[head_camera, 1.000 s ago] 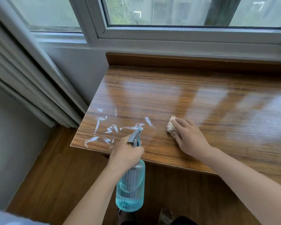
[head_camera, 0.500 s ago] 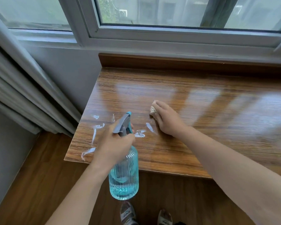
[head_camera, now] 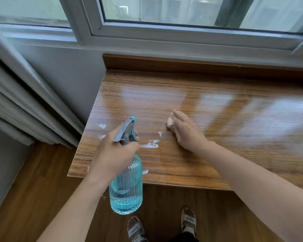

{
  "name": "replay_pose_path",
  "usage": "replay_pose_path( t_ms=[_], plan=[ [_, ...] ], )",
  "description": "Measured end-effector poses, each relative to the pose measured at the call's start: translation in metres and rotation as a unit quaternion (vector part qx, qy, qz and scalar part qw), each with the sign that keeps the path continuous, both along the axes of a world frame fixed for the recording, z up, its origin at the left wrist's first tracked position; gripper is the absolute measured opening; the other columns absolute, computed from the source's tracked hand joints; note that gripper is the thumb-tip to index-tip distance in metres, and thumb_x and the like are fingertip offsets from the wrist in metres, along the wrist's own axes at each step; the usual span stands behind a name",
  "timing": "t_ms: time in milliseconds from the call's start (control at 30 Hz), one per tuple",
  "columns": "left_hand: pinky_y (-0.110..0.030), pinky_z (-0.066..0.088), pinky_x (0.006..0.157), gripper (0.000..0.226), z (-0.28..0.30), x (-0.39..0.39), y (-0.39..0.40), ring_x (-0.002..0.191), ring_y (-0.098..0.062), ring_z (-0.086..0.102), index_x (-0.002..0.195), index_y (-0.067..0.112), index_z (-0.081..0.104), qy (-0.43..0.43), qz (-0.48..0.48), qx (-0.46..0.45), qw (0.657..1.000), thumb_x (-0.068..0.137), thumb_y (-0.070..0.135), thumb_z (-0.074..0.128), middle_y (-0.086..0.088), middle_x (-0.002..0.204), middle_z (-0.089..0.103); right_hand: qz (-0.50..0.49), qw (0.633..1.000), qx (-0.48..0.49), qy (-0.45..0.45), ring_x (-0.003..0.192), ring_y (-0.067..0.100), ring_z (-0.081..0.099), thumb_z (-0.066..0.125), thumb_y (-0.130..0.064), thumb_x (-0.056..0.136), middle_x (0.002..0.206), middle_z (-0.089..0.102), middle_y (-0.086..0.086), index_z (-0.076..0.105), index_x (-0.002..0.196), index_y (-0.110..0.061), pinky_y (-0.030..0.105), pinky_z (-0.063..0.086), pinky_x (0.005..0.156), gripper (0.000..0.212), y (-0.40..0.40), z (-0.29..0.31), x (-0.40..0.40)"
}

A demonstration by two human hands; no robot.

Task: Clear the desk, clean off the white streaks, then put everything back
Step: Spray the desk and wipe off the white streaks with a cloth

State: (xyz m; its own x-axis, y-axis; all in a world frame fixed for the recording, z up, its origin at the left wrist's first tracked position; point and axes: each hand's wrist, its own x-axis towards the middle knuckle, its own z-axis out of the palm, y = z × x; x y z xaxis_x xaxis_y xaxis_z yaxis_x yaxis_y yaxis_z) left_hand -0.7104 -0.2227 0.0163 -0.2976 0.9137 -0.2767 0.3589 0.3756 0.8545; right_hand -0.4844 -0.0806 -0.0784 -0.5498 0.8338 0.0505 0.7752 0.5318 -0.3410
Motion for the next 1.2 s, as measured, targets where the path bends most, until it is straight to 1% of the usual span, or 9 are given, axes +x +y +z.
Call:
replay_pose_path(
  t_ms=[200, 333, 467, 633, 767, 900, 1000, 1100, 1200],
  plan=[
    [-0.036, 0.043, 0.057, 0.023, -0.003, 0.012, -0.003, 0.055, -0.015, 0.046, 0.091, 0.03, 0.067, 0.009, 0.041, -0.009, 0.999, 0.073, 0.021, 0.058, 0.013, 0.064, 0.057, 0.016, 0.999, 0.009, 0.032, 0.123, 0.034, 0.052, 0.056, 0.001, 0.094, 0.129, 0.059, 0.015, 0.061, 0.123, 0.0, 0.04, 0.042, 0.108, 0.029, 0.027, 0.003, -0.03],
    [-0.041, 0.047, 0.059, 0.02, -0.002, 0.019, -0.008, 0.059, -0.018, 0.05, 0.09, 0.031, 0.067, 0.009, 0.052, -0.007, 0.999, 0.075, 0.019, 0.06, 0.007, 0.072, 0.065, 0.148, 0.988, 0.002, 0.033, 0.144, 0.023, 0.038, 0.057, -0.007, 0.1, 0.151, 0.05, 0.009, 0.053, 0.143, -0.004, 0.016, 0.015, 0.122, 0.044, -0.057, 0.001, 0.006],
    [-0.035, 0.043, 0.057, 0.02, -0.001, 0.022, -0.015, 0.057, -0.016, 0.048, 0.09, 0.027, 0.067, 0.022, 0.053, -0.006, 0.998, 0.085, 0.008, 0.063, 0.004, 0.07, 0.059, 0.232, 0.972, -0.014, -0.017, 0.156, 0.013, 0.018, 0.046, -0.025, 0.108, 0.166, 0.028, -0.005, 0.034, 0.159, -0.018, 0.028, 0.017, 0.127, 0.053, -0.08, -0.011, 0.037],
    [-0.035, 0.042, 0.054, 0.025, -0.002, 0.021, -0.021, 0.053, -0.015, 0.046, 0.09, 0.03, 0.068, 0.01, 0.062, -0.016, 0.998, 0.082, 0.007, 0.06, 0.011, 0.062, 0.058, 0.083, 0.996, -0.008, 0.022, 0.133, 0.036, 0.05, 0.06, -0.006, 0.097, 0.139, 0.058, 0.018, 0.06, 0.131, 0.002, 0.039, 0.035, 0.118, 0.035, -0.003, -0.007, -0.002],
    [-0.033, 0.041, 0.057, 0.023, -0.002, 0.023, -0.025, 0.052, -0.013, 0.045, 0.092, 0.029, 0.069, 0.023, 0.06, -0.02, 0.998, 0.084, 0.009, 0.062, 0.011, 0.062, 0.054, 0.029, 0.998, -0.005, 0.052, 0.109, 0.03, 0.053, 0.056, -0.005, 0.093, 0.116, 0.059, 0.011, 0.061, 0.109, -0.003, 0.049, 0.05, 0.094, 0.017, 0.016, -0.002, -0.032],
    [-0.035, 0.044, 0.058, 0.019, -0.002, 0.024, -0.03, 0.06, -0.017, 0.052, 0.092, 0.028, 0.066, 0.036, 0.054, -0.021, 0.998, 0.086, 0.01, 0.063, 0.001, 0.073, 0.06, 0.124, 0.991, 0.005, 0.054, 0.138, 0.028, 0.045, 0.058, -0.004, 0.095, 0.145, 0.055, 0.011, 0.059, 0.134, -0.002, 0.035, 0.033, 0.121, 0.039, -0.062, -0.009, 0.002],
    [-0.036, 0.044, 0.058, 0.019, -0.003, 0.024, -0.033, 0.06, -0.018, 0.052, 0.092, 0.027, 0.066, 0.037, 0.054, -0.021, 0.998, 0.087, 0.01, 0.063, -0.001, 0.074, 0.059, 0.208, 0.978, 0.007, 0.02, 0.153, 0.018, 0.028, 0.055, -0.019, 0.103, 0.162, 0.037, 0.0, 0.043, 0.154, -0.013, 0.028, 0.014, 0.125, 0.053, -0.11, -0.016, 0.039],
    [-0.037, 0.045, 0.06, 0.019, -0.001, 0.025, -0.034, 0.062, -0.018, 0.052, 0.092, 0.028, 0.066, 0.037, 0.053, -0.019, 0.998, 0.087, 0.01, 0.062, 0.0, 0.074, 0.058, 0.207, 0.978, 0.02, -0.009, 0.152, 0.018, 0.031, 0.055, -0.019, 0.103, 0.161, 0.039, 0.0, 0.042, 0.155, -0.014, 0.028, 0.013, 0.124, 0.053, -0.087, -0.011, 0.037],
    [-0.034, 0.045, 0.06, 0.018, 0.001, 0.028, -0.035, 0.062, -0.017, 0.052, 0.092, 0.028, 0.066, 0.04, 0.054, -0.022, 0.998, 0.087, 0.01, 0.063, 0.002, 0.073, 0.058, 0.121, 0.992, 0.023, 0.032, 0.125, 0.036, 0.055, 0.058, -0.007, 0.095, 0.131, 0.062, 0.016, 0.063, 0.123, -0.001, 0.042, 0.04, 0.115, 0.029, -0.026, -0.007, 0.005]
  ],
)
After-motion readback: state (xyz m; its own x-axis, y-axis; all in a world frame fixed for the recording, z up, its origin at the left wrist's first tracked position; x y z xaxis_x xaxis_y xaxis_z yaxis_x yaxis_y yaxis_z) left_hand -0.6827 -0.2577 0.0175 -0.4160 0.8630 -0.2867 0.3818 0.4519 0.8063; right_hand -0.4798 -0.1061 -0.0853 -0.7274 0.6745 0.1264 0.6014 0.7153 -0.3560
